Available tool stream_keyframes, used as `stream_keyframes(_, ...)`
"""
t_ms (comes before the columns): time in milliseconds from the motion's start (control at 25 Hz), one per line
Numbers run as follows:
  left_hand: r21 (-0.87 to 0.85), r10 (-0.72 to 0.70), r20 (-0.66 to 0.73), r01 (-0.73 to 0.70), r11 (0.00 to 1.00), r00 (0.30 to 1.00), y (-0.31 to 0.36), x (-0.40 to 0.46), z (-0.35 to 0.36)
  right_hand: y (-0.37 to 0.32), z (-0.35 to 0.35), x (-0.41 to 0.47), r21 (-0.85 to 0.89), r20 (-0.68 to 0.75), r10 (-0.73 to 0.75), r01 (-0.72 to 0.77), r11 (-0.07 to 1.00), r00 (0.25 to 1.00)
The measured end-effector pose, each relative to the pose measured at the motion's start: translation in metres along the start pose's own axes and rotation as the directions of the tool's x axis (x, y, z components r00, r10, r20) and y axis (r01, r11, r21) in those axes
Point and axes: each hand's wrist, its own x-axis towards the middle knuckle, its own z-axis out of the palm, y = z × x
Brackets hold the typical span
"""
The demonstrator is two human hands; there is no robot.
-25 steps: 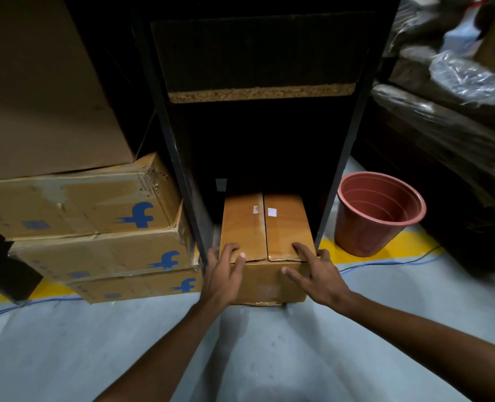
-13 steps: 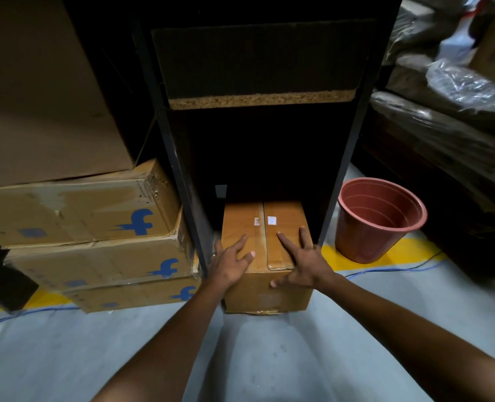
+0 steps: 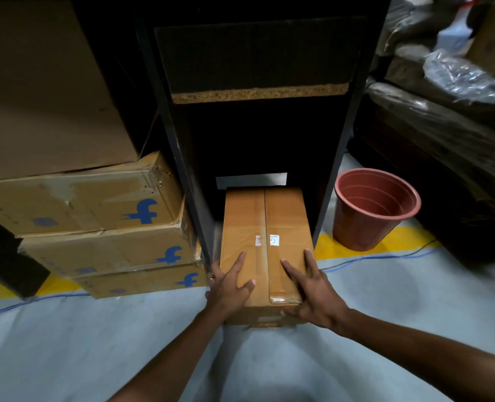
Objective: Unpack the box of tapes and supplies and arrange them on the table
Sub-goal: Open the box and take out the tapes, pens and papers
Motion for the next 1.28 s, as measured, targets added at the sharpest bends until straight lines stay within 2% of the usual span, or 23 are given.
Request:
stream_keyframes(160, 0.009, 0.004, 0.059, -0.005, 1.0, 0.998, -0.007, -0.041, 0.01, 0.001, 0.011, -0.048, 0.063, 0.025, -0.04, 0.038, 0.997, 0.999)
stream_keyframes(280, 0.022, -0.006, 0.074, 0.005, 1.0, 0.997, -0.01, -0.049, 0.019, -0.003, 0.012, -0.055, 0.134, 0.1, 0.058, -0.071, 0.988, 0.993)
stream_keyframes(440, -0.135, 0.046, -0.038, -0.05, 0.99, 0.998, 0.004, -0.03, 0.01, -0.018, 0.015, -0.033, 0.164, -0.024, 0.174, -0.168, 0.972, 0.984)
stream_keyframes(520, -0.152, 0.054, -0.027, -0.057, 0.987, 0.998, 0.01, -0.018, 0.003, -0.02, 0.005, -0.016, 0.17, -0.038, 0.208, -0.198, 0.965, 0.977)
stream_keyframes(760, -0.073, -0.029, -0.03, 0.027, 0.997, 0.999, 0.015, -0.018, 0.012, -0.029, -0.006, 0.005, 0.208, -0.005, 0.344, -0.335, 0.919, 0.939)
stream_keyframes(1000, -0.042, -0.077, -0.035, 0.076, 0.996, 0.996, 0.014, -0.034, 0.021, -0.032, -0.004, -0.013, 0.197, 0.02, 0.355, -0.351, 0.915, 0.935)
stream_keyframes(1280, 0.018, -0.128, -0.015, 0.128, 0.992, 0.992, 0.013, -0.057, 0.028, -0.033, -0.009, -0.031, 0.163, 0.127, 0.368, -0.385, 0.908, 0.921)
